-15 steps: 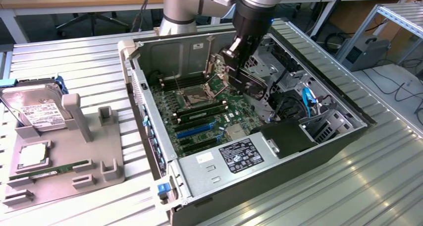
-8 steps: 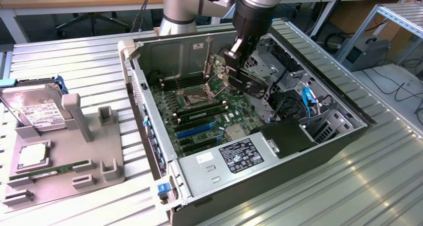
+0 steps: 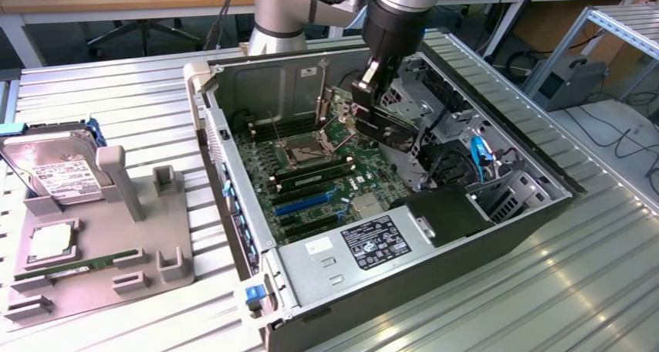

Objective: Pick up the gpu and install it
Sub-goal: 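Insert the gpu into the slot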

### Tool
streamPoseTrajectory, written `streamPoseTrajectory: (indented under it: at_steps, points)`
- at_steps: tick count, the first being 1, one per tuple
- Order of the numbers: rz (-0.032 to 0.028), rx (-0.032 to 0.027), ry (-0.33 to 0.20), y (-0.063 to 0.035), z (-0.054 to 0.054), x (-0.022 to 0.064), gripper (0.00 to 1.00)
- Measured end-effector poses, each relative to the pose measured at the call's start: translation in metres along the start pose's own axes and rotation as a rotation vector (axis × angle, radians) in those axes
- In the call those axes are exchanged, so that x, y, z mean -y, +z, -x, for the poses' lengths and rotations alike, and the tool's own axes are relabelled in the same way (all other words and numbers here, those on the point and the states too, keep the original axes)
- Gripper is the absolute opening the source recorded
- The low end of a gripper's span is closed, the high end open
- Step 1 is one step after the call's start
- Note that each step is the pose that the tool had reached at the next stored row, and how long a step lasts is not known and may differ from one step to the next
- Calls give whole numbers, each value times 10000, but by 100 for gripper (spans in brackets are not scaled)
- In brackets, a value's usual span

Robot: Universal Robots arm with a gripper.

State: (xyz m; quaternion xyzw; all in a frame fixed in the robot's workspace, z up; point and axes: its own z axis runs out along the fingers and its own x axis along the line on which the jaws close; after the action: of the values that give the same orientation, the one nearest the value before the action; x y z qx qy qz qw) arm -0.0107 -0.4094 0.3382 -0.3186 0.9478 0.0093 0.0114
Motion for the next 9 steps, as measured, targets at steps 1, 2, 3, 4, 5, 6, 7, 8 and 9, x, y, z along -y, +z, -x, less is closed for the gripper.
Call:
streamPoseTrajectory:
  at_steps: [1, 2, 3, 4, 5, 6, 7, 8, 9]
  points:
    - [3, -1, -107, 0, 0, 0, 27]
    - [6, -2, -214, 1, 0, 0, 27]
    - [8, -3, -298, 1, 0, 0, 27]
    - [11, -4, -382, 1, 0, 0, 27]
    - [13, -5, -473, 2, 0, 0, 27]
    - [17, -6, -593, 2, 0, 0, 27]
    - [19, -7, -675, 2, 0, 0, 27]
    - [24, -9, -858, 3, 0, 0, 27]
    - [26, -10, -931, 3, 0, 0, 27]
